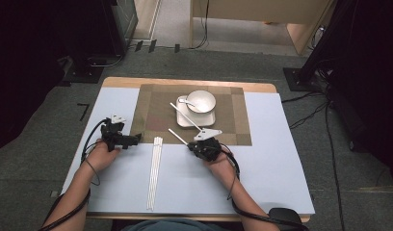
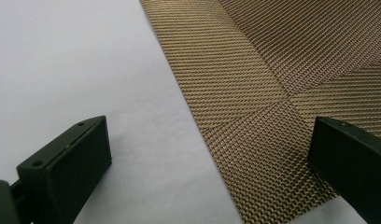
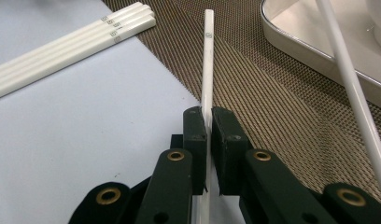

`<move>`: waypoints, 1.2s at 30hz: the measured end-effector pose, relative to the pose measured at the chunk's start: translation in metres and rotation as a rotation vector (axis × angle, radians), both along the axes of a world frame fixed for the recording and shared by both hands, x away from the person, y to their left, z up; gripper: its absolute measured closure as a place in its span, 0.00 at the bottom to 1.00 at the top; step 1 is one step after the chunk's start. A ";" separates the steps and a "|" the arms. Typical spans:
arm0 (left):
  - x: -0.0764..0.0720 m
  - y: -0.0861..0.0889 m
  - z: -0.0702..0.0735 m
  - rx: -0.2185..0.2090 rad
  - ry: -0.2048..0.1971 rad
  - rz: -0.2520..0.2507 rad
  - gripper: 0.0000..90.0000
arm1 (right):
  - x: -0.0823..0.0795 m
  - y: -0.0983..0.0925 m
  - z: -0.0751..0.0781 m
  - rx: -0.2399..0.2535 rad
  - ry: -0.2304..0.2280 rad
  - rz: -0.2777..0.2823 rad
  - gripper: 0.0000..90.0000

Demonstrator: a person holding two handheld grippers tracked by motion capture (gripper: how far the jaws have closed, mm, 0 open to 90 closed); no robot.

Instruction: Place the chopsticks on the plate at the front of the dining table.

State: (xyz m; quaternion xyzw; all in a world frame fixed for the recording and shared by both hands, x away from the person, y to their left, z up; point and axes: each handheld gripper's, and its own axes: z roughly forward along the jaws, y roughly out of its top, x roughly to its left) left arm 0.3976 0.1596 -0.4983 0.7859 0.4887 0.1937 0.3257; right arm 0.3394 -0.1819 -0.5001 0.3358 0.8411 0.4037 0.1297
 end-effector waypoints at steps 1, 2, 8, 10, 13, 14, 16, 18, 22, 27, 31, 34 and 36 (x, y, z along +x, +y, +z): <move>0.000 0.000 0.000 0.000 0.000 0.000 0.00 | 0.000 0.000 0.000 0.000 0.000 0.000 0.95; 0.000 0.000 0.000 0.000 0.000 0.000 0.00 | 0.001 0.000 0.001 0.000 0.007 -0.001 0.95; 0.000 0.000 0.000 0.001 0.001 0.000 0.00 | 0.003 0.001 0.002 0.004 0.026 -0.002 0.95; 0.000 0.000 0.000 0.000 0.000 0.000 0.00 | 0.004 0.001 0.002 0.006 0.029 -0.001 0.95; 0.000 0.000 0.000 -0.001 -0.003 0.001 0.00 | 0.006 0.001 0.005 0.007 0.031 -0.001 0.95; 0.000 0.000 0.000 -0.001 -0.004 0.001 0.00 | 0.006 0.002 0.006 0.003 0.028 0.000 0.95; 0.000 0.000 0.000 -0.001 -0.005 0.001 0.00 | 0.009 0.003 0.009 0.004 0.035 -0.003 0.96; 0.000 0.000 0.000 0.000 -0.002 0.000 0.00 | 0.010 0.004 0.009 0.002 0.036 -0.004 0.96; -0.001 0.000 0.000 -0.001 -0.007 0.001 0.00 | 0.015 0.005 0.011 -0.003 0.051 -0.011 0.96; -0.001 0.000 0.000 -0.001 -0.007 0.002 0.00 | 0.020 0.006 0.014 0.000 0.047 -0.005 0.95; -0.001 0.000 0.000 -0.002 -0.008 0.003 0.00 | 0.026 0.007 0.016 0.003 0.050 -0.004 0.95; -0.001 0.000 0.000 -0.002 -0.007 0.002 0.00 | 0.032 0.010 0.018 0.000 0.052 -0.001 0.95; -0.001 0.000 0.000 -0.002 -0.007 0.002 0.00 | 0.033 0.010 0.019 0.002 0.052 -0.004 0.95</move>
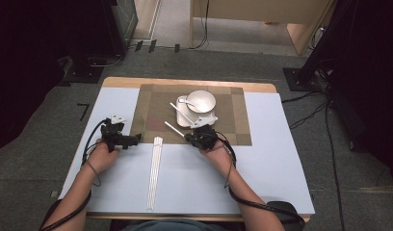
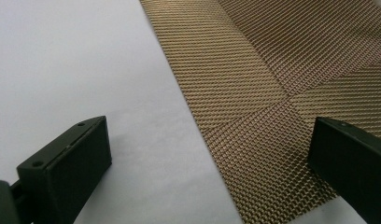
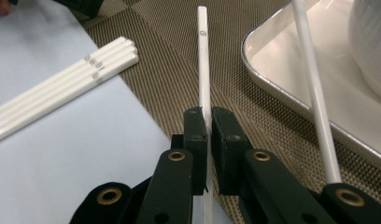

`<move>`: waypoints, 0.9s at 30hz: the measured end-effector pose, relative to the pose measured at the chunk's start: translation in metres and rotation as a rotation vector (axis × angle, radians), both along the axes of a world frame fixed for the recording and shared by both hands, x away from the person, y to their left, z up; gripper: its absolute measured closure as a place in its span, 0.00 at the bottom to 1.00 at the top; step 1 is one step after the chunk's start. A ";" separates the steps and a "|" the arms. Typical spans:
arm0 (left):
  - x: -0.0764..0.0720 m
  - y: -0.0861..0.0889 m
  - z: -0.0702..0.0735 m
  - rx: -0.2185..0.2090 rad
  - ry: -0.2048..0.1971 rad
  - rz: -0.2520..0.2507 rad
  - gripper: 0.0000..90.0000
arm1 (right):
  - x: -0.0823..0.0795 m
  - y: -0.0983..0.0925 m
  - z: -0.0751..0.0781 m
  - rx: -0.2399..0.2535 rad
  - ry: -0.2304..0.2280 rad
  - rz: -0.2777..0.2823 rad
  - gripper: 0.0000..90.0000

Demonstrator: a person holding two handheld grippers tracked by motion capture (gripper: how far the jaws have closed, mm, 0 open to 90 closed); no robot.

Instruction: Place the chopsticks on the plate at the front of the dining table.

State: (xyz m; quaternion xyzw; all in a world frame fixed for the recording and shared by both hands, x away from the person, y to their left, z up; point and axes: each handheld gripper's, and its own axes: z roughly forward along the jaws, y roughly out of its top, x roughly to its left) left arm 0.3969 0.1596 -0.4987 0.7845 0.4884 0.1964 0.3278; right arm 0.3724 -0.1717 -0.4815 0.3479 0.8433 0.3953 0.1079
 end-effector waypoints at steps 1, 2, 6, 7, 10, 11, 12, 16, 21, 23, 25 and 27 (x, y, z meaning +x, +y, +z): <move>0.000 0.000 0.000 0.000 0.000 0.000 0.00 | 0.002 0.000 0.001 0.002 0.001 -0.002 0.95; 0.000 0.000 0.000 0.000 0.000 0.000 0.00 | 0.003 0.001 0.001 0.002 0.002 -0.004 0.95; 0.000 0.000 0.000 0.001 0.000 -0.001 0.00 | 0.008 0.002 0.004 0.007 0.010 -0.015 0.95; 0.000 0.000 0.000 0.001 -0.001 0.000 0.00 | 0.009 0.003 0.004 0.004 0.009 -0.014 0.95; 0.000 0.000 0.000 0.000 -0.003 0.001 0.00 | 0.012 0.006 0.005 0.000 0.005 -0.011 0.96; 0.000 0.000 0.000 0.000 -0.004 0.001 0.00 | 0.013 0.007 0.005 -0.001 0.005 -0.010 0.95; 0.000 0.000 0.000 0.000 -0.004 0.002 0.00 | 0.014 0.009 0.005 -0.003 0.006 -0.012 0.95; 0.000 0.000 0.000 -0.002 -0.006 0.003 0.00 | 0.020 0.014 0.005 -0.007 0.012 -0.007 0.95; -0.001 -0.001 0.000 0.003 -0.014 0.006 0.00 | 0.025 0.018 0.005 -0.007 0.013 -0.014 0.95; -0.002 -0.001 0.000 0.009 -0.020 0.006 0.00 | 0.027 0.019 0.005 -0.010 0.011 -0.015 0.95; -0.002 -0.001 0.000 0.013 -0.023 0.005 0.00 | 0.029 0.021 0.006 -0.016 0.011 -0.019 0.95; -0.002 -0.001 0.000 0.009 -0.021 0.007 0.00 | 0.030 0.022 0.008 -0.024 0.009 -0.027 0.96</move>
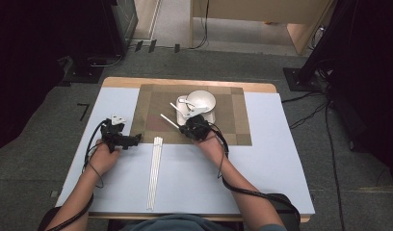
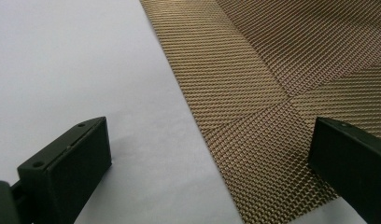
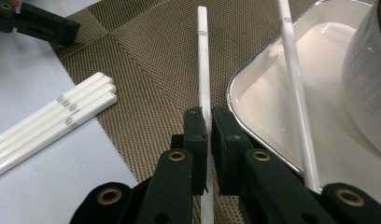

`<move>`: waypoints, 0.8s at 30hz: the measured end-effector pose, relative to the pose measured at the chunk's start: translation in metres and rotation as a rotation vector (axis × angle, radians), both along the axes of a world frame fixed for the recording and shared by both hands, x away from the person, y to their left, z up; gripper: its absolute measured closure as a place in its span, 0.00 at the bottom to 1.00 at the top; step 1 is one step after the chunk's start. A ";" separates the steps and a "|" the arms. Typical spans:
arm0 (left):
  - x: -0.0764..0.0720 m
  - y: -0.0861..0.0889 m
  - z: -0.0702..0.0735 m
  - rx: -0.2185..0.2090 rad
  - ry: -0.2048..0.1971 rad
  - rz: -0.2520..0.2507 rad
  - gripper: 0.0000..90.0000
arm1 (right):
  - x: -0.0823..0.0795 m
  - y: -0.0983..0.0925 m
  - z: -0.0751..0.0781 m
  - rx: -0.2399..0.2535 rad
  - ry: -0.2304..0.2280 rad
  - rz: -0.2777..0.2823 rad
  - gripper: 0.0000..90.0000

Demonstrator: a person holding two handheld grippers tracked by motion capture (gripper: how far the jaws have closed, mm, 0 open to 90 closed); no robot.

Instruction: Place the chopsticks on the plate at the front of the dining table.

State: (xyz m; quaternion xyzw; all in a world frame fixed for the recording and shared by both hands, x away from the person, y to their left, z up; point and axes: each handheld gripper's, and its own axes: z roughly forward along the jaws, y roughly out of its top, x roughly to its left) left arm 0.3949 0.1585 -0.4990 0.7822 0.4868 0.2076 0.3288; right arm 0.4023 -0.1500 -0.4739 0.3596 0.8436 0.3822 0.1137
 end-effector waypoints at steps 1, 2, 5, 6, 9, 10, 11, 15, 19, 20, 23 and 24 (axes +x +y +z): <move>0.000 0.000 0.000 -0.002 0.001 0.000 0.00 | 0.002 0.000 0.000 -0.004 -0.001 -0.006 0.95; 0.000 0.000 0.000 -0.005 0.003 0.001 0.00 | 0.002 0.000 0.000 -0.004 -0.001 -0.006 0.95; 0.000 0.000 0.000 -0.005 0.003 0.001 0.00 | 0.004 -0.001 0.001 0.002 0.006 -0.014 0.96; 0.000 0.001 0.000 -0.006 0.005 0.001 0.00 | 0.005 -0.002 0.002 0.003 0.002 -0.012 0.95; 0.001 0.001 0.000 -0.005 0.011 0.000 0.00 | 0.008 -0.002 0.005 0.010 0.006 -0.019 0.95; 0.001 0.001 0.000 -0.004 0.010 -0.001 0.00 | 0.009 -0.001 0.005 0.013 0.011 -0.023 0.95; 0.001 0.001 0.000 -0.006 0.010 0.000 0.00 | 0.011 0.000 0.007 0.015 0.013 -0.028 0.95; 0.001 0.001 0.000 -0.007 0.010 0.000 0.00 | 0.015 0.003 0.008 0.008 0.008 -0.030 0.95; 0.001 0.001 0.000 -0.006 0.010 0.000 0.00 | 0.019 0.006 0.009 -0.004 -0.008 -0.040 0.95; 0.001 0.001 0.000 -0.006 0.010 0.000 0.00 | 0.019 0.006 0.010 -0.008 -0.008 -0.042 0.95; 0.001 0.001 0.000 -0.006 0.010 0.001 0.00 | 0.022 0.006 0.009 -0.017 -0.008 -0.054 0.95; 0.001 0.001 0.000 -0.006 0.010 0.000 0.00 | 0.022 0.006 0.008 -0.018 -0.008 -0.057 0.95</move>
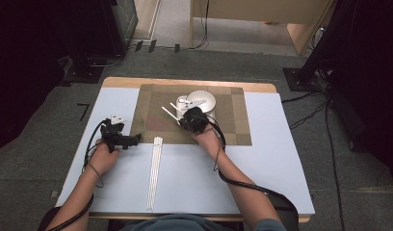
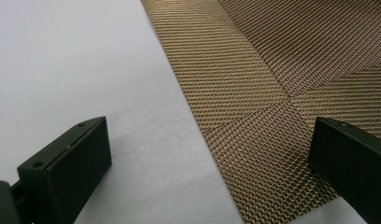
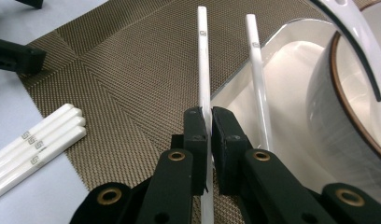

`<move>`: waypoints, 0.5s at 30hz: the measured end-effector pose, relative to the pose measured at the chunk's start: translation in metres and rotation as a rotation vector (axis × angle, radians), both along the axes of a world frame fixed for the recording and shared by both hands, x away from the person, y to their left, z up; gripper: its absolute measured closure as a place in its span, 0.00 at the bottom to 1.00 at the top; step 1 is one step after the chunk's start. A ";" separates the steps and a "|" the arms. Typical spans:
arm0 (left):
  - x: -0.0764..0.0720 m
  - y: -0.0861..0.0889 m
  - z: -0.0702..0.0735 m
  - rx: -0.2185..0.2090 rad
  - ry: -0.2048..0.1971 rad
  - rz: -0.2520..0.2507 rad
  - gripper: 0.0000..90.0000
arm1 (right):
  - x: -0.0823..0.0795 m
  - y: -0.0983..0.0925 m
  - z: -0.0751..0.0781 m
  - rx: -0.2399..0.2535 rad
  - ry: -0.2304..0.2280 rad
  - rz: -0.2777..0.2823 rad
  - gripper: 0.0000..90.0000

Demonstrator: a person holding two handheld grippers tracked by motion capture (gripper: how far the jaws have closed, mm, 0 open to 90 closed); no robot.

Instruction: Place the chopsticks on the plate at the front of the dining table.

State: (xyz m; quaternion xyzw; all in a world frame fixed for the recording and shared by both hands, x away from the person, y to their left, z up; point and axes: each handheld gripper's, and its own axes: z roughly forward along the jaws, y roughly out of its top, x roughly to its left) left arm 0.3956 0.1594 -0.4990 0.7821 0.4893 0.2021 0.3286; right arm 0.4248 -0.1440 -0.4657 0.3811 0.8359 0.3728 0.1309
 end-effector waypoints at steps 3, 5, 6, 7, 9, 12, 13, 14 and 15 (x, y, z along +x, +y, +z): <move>0.000 0.000 0.000 0.000 0.000 0.000 0.00 | 0.001 -0.001 -0.001 0.009 0.007 -0.011 0.95; 0.000 0.000 0.000 0.000 0.000 0.000 0.00 | 0.001 -0.001 -0.001 0.012 0.001 -0.012 0.95; 0.000 0.000 0.000 0.000 0.001 0.000 0.00 | 0.001 -0.001 -0.001 0.011 -0.001 -0.010 0.95; 0.000 0.000 0.000 0.000 0.001 0.000 0.00 | 0.001 -0.001 -0.001 0.010 -0.003 -0.009 0.95; 0.000 0.000 0.000 0.000 0.001 0.000 0.00 | 0.001 0.000 -0.001 0.007 -0.006 -0.009 0.95; 0.000 0.000 0.000 -0.001 0.001 0.000 0.00 | 0.001 -0.001 -0.002 0.003 -0.008 -0.017 0.95; 0.000 0.000 0.000 0.000 0.001 0.000 0.00 | 0.002 -0.002 -0.003 0.001 -0.007 -0.023 0.95; 0.000 0.000 0.000 -0.001 0.001 0.000 0.00 | 0.002 -0.002 -0.003 0.001 -0.007 -0.023 0.95; 0.000 0.000 0.000 -0.001 0.001 0.000 0.00 | 0.003 -0.002 -0.003 0.003 -0.007 -0.025 0.95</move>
